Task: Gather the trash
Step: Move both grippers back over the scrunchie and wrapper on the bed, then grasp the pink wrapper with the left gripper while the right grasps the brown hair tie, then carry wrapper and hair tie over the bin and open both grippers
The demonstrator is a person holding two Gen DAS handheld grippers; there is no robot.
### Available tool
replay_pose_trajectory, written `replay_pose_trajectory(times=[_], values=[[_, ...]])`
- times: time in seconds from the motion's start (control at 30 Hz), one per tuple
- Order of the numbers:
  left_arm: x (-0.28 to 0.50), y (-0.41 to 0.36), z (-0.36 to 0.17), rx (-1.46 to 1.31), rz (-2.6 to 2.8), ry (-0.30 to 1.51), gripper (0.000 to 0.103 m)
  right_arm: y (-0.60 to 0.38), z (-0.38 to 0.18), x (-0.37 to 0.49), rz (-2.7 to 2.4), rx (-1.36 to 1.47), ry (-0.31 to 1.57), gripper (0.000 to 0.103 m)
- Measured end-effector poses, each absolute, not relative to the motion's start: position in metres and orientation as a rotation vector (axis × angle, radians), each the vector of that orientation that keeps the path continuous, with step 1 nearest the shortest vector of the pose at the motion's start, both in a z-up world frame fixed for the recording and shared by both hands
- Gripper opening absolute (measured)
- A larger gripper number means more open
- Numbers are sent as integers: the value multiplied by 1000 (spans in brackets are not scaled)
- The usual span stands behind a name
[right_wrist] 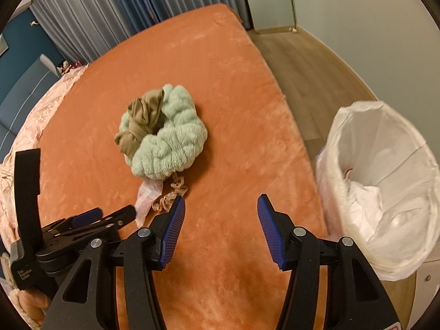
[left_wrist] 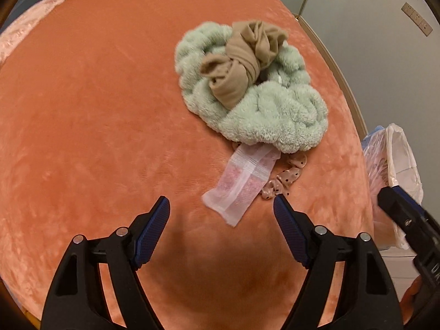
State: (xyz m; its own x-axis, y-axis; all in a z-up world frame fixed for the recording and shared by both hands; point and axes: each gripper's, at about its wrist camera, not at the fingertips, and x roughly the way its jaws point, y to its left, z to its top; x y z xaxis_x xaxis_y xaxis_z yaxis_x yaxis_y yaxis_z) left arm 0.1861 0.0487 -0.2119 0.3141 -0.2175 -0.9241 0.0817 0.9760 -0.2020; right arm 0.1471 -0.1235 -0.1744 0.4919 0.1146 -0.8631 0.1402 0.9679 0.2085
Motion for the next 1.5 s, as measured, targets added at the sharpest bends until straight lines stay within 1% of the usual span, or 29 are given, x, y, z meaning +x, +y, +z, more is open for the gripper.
replay_pose_trajectory(times=[0.03, 0.07, 0.1, 0.13, 0.17, 0.2, 0.23, 0.27, 0.3, 0.43, 0.5, 0.63, 0.67, 0.7, 0.83, 0.97, 1.07, 1.5], values=[[190, 48, -217, -145, -212, 1252, 67, -122, -179, 150, -14, 264, 1069, 54], [193, 47, -222, -159, -226, 1265, 65, -121, -182, 153, -12, 264, 1076, 54], [195, 46, -226, -166, -235, 1274, 60, -120, -185, 156, -10, 265, 1084, 54], [198, 46, -231, -171, -242, 1287, 50, -120, -187, 158, -9, 265, 1089, 54], [200, 46, -234, -174, -248, 1295, 47, -119, -190, 162, -6, 268, 1096, 54], [202, 47, -236, -176, -255, 1296, 40, -118, -192, 166, -3, 272, 1100, 54], [202, 50, -235, -183, -270, 1289, 24, -117, -193, 168, -1, 275, 1102, 54], [202, 53, -234, -192, -288, 1288, 17, -115, -195, 172, 4, 278, 1105, 54], [202, 57, -233, -201, -291, 1290, 16, -114, -196, 175, 8, 278, 1107, 53], [198, 87, -230, -291, -281, 1282, 15, -97, -206, 191, 50, 281, 1122, 50], [196, 98, -230, -309, -261, 1282, 15, -88, -212, 197, 67, 280, 1136, 44], [189, 118, -234, -349, -236, 1298, 15, -66, -233, 204, 97, 279, 1185, 38], [188, 120, -233, -348, -231, 1298, 15, -62, -237, 203, 102, 271, 1196, 31], [187, 121, -231, -344, -228, 1299, 15, -56, -243, 201, 110, 257, 1212, 21], [178, 124, -220, -332, -231, 1287, 15, -51, -243, 188, 112, 242, 1211, 11], [167, 118, -200, -309, -242, 1245, 15, -67, -224, 173, 100, 286, 1176, 9], [158, 110, -186, -296, -252, 1223, 14, -86, -197, 158, 79, 323, 1122, 9], [106, 46, -80, -237, -396, 1039, 14, -147, -78, 106, 37, 361, 851, 9]])
